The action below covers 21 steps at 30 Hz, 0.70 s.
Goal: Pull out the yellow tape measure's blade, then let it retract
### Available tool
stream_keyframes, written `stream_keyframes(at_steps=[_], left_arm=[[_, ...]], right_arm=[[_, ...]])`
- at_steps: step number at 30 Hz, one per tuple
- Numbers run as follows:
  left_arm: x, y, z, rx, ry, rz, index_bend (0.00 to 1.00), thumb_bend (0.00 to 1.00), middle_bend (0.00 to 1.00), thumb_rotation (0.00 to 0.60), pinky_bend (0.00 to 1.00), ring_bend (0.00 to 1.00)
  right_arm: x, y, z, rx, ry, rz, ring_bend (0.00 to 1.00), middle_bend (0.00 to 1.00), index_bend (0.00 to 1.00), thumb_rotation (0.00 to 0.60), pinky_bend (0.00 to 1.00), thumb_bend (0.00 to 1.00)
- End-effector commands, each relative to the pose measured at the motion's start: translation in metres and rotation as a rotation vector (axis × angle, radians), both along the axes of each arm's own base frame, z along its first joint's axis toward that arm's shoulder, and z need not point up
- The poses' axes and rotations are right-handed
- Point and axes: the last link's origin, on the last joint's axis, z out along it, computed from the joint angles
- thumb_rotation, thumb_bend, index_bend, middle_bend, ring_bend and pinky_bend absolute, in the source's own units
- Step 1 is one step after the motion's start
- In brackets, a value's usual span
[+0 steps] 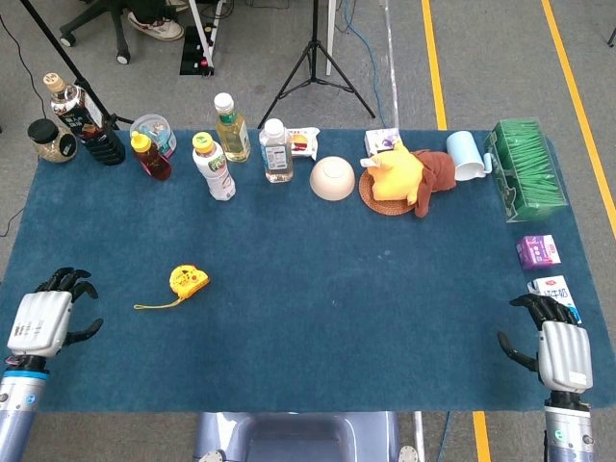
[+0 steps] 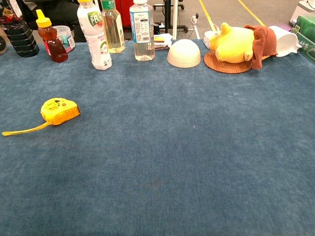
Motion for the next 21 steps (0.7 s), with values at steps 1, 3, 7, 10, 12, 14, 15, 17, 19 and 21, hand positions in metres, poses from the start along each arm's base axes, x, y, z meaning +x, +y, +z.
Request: stream_keyframes(at_steps=[1,3,7,10,12,14,15,17,19,21], left_arm=[[0.01,0.015,-0.012,-0.045,0.009,-0.01,0.43,0.2,0.26,0.6,0.33,0.15],[0.016,0.023,-0.019,-0.075,0.023,-0.023,0.42,0.2,0.26,0.6,0.33,0.15],[0.032,0.037,-0.03,-0.1,0.042,-0.067,0.39,0.2,0.26,0.6,0.32,0.15],[0.05,0.049,-0.045,-0.128,0.065,-0.115,0.36,0.2,0.26,0.6,0.31,0.13],[0.057,0.055,-0.054,-0.146,0.074,-0.124,0.33,0.2,0.25,0.6,0.3,0.11],[0.063,0.061,-0.063,-0.165,0.087,-0.127,0.31,0.19,0.24,0.6,0.29,0.09],[0.065,0.063,-0.067,-0.177,0.092,-0.126,0.3,0.19,0.23,0.599,0.29,0.08],[0.07,0.068,-0.076,-0.195,0.101,-0.116,0.26,0.19,0.2,0.599,0.28,0.06],[0.075,0.071,-0.085,-0.203,0.099,-0.108,0.19,0.2,0.16,0.598,0.26,0.03],[0.078,0.073,-0.09,-0.21,0.103,-0.103,0.15,0.2,0.14,0.599,0.25,0.01]], right_arm=[[0.0,0.0,0.0,0.001,0.001,-0.001,0.24,0.31,0.34,0.541,0.23,0.29],[0.0,0.0,0.0,0.001,0.0,-0.002,0.24,0.31,0.34,0.545,0.23,0.29],[-0.001,-0.001,-0.001,0.002,-0.006,-0.003,0.24,0.31,0.34,0.543,0.23,0.29],[-0.002,0.0,-0.002,0.006,-0.018,-0.008,0.24,0.31,0.34,0.541,0.23,0.29],[-0.004,0.0,-0.002,0.005,-0.019,-0.011,0.24,0.31,0.34,0.544,0.23,0.29],[-0.005,0.001,-0.001,0.002,-0.019,-0.015,0.24,0.31,0.34,0.543,0.23,0.29],[-0.006,0.001,-0.001,0.001,-0.019,-0.018,0.24,0.31,0.34,0.542,0.23,0.29],[-0.008,0.001,0.0,-0.002,-0.023,-0.022,0.24,0.31,0.34,0.544,0.23,0.29],[-0.009,0.002,0.001,-0.002,-0.028,-0.025,0.24,0.31,0.34,0.544,0.23,0.29],[-0.009,0.002,0.001,-0.002,-0.033,-0.027,0.24,0.31,0.34,0.542,0.23,0.29]])
